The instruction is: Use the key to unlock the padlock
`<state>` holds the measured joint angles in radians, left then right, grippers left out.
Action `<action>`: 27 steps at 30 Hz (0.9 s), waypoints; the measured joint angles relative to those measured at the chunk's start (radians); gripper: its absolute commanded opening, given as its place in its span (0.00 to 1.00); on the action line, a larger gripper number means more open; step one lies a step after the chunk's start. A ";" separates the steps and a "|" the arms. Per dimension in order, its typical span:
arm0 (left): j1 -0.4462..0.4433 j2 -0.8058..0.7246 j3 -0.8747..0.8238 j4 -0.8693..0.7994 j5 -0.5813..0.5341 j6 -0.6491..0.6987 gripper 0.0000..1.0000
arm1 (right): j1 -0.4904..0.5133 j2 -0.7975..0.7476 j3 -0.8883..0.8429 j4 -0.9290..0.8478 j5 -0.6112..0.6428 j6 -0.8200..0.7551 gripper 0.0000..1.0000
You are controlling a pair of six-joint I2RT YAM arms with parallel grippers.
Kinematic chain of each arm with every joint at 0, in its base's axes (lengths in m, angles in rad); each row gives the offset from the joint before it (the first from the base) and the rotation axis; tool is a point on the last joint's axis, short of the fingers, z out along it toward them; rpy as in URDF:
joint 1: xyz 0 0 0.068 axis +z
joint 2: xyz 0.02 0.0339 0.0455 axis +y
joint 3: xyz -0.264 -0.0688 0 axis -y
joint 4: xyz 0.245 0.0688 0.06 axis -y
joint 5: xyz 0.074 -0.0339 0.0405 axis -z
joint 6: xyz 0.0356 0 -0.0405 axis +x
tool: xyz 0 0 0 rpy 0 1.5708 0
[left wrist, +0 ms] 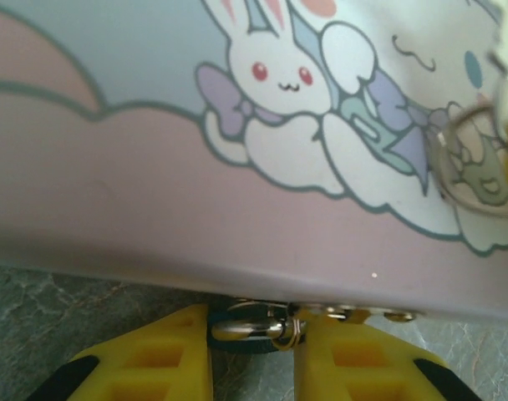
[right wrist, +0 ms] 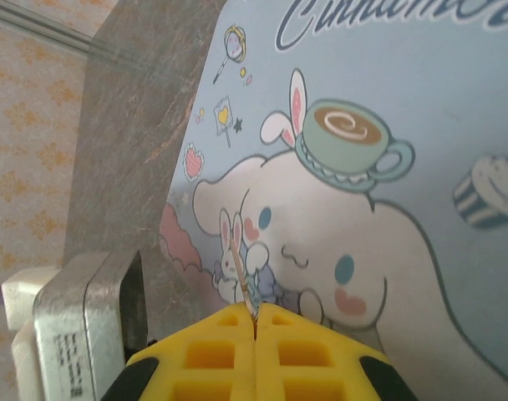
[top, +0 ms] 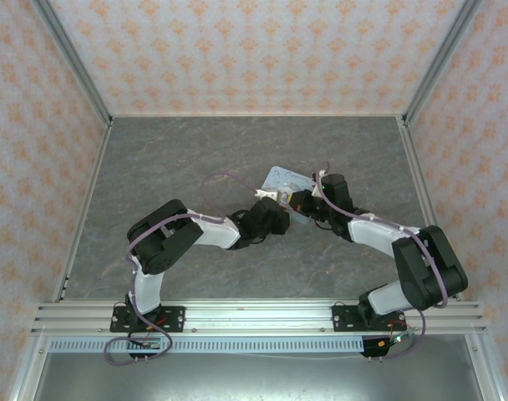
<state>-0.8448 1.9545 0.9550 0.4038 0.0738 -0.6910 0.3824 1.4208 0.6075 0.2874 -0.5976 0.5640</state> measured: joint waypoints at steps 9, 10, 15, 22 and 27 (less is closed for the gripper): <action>0.000 -0.053 0.000 -0.101 -0.001 -0.027 0.17 | 0.000 -0.308 -0.005 -0.186 0.064 -0.143 0.00; 0.000 -0.066 0.000 -0.124 0.004 -0.039 0.15 | 0.000 -0.353 -0.012 -0.203 0.073 -0.166 0.00; 0.000 -0.124 0.040 -0.282 0.035 -0.121 0.13 | 0.000 -0.569 -0.137 -0.256 0.093 -0.249 0.00; 0.008 -0.171 0.111 -0.375 0.129 -0.246 0.11 | 0.000 -0.821 -0.370 -0.259 0.051 -0.255 0.00; 0.016 -0.174 0.144 -0.404 0.199 -0.325 0.10 | 0.000 -0.892 -0.452 -0.211 0.024 -0.254 0.00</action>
<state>-0.8291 1.7809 1.0992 -0.0006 0.2726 -1.0157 0.3824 0.5289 0.1551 0.0769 -0.5739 0.3096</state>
